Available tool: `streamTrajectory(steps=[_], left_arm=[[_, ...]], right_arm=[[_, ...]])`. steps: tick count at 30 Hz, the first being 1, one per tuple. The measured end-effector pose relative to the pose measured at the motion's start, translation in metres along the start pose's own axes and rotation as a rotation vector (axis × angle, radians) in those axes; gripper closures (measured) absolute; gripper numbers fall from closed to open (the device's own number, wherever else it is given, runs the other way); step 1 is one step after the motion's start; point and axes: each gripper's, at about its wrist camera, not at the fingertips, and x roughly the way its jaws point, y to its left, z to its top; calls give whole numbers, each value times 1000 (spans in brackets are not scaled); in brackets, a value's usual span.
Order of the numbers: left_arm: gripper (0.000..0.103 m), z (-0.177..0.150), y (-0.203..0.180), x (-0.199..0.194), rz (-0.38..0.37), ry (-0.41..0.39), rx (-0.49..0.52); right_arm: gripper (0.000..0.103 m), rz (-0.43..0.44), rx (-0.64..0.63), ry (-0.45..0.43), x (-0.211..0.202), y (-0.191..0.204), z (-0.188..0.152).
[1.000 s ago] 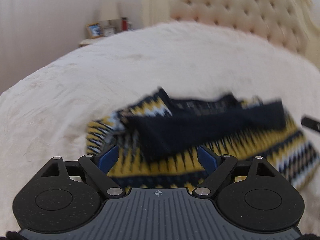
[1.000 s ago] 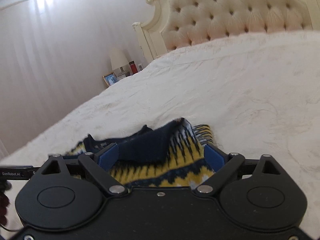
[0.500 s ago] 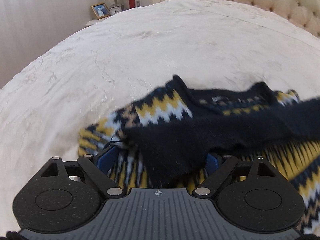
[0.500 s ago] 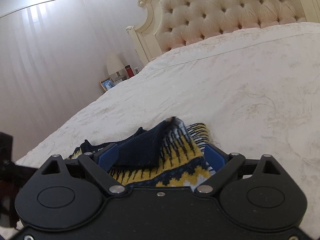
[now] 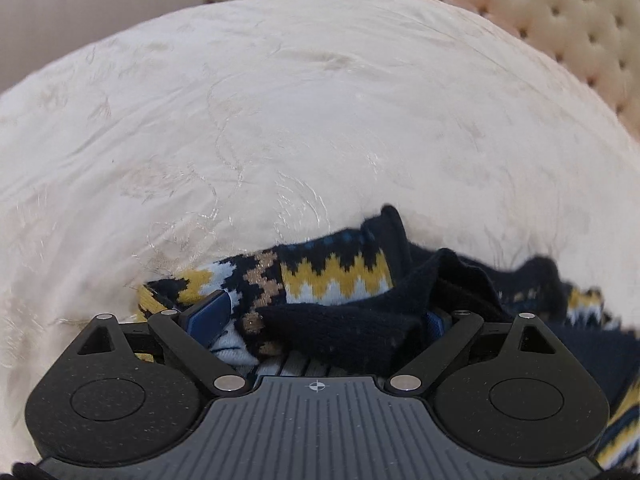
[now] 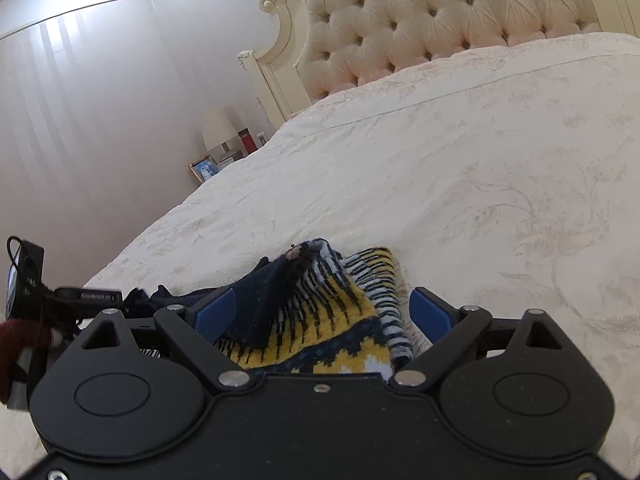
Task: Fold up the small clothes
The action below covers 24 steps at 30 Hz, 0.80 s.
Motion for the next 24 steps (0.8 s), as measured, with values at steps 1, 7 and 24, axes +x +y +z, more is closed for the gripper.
streamTrajectory(steps=[1, 7, 24], left_arm=[[10, 2, 1, -2, -4, 0, -13], [10, -7, 0, -25, -3, -27, 16], [10, -77, -118, -66, -187, 89, 288]], right_arm=[[8, 2, -4, 1, 0, 0, 0], [1, 8, 5, 22, 2, -1, 1], [1, -42, -73, 80, -1, -7, 16]])
